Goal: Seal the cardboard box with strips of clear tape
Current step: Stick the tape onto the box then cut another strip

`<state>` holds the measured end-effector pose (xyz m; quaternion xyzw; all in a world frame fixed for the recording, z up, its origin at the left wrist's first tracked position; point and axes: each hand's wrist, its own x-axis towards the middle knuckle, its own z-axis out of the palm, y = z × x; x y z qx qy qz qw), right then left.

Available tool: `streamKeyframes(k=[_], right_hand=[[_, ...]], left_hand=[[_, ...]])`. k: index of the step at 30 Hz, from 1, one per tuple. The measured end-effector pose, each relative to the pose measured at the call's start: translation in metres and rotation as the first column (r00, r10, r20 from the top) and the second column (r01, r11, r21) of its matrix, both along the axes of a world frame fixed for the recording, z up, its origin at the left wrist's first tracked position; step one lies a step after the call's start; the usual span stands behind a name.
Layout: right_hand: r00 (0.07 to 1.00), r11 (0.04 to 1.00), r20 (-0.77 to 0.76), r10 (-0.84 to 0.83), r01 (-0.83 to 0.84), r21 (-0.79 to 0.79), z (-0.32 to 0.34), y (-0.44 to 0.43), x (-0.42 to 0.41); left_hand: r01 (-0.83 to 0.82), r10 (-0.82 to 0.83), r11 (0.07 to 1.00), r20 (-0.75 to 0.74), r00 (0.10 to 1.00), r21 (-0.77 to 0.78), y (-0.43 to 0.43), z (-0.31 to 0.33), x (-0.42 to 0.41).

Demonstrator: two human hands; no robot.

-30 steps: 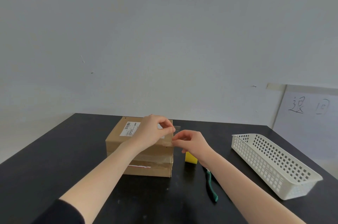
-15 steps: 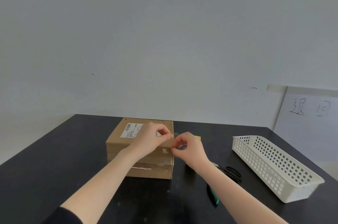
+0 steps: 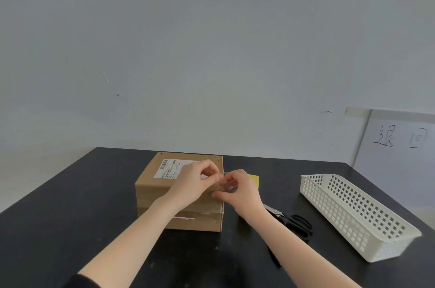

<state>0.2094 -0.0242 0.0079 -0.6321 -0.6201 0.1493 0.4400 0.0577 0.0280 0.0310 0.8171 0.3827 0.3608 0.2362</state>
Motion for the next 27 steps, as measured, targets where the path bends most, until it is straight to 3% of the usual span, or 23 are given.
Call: streamKeyframes(k=[10,14,22,27], right_hand=[[0.984,0.985,-0.124,0.132,-0.144,-0.095,0.015,-0.002,0.02],[0.984,0.983,-0.108,0.138,-0.15,-0.105,0.017,0.001,0.02],[0.978,0.986,-0.191,0.08,-0.105,-0.127,0.016,0.006,0.016],[0.971,0.988,-0.239,0.002,-0.038,-0.149,0.01,0.013,0.01]], left_hand=[[0.01,-0.011,1.0,-0.008,1.0,-0.03,0.002,-0.006,-0.006],[0.015,-0.016,0.999,-0.025,1.0,-0.039,0.002,-0.005,-0.005],[0.011,-0.014,0.999,-0.059,0.998,-0.05,0.001,-0.006,-0.008],[-0.006,0.013,0.998,-0.115,0.993,0.062,-0.001,-0.01,-0.007]])
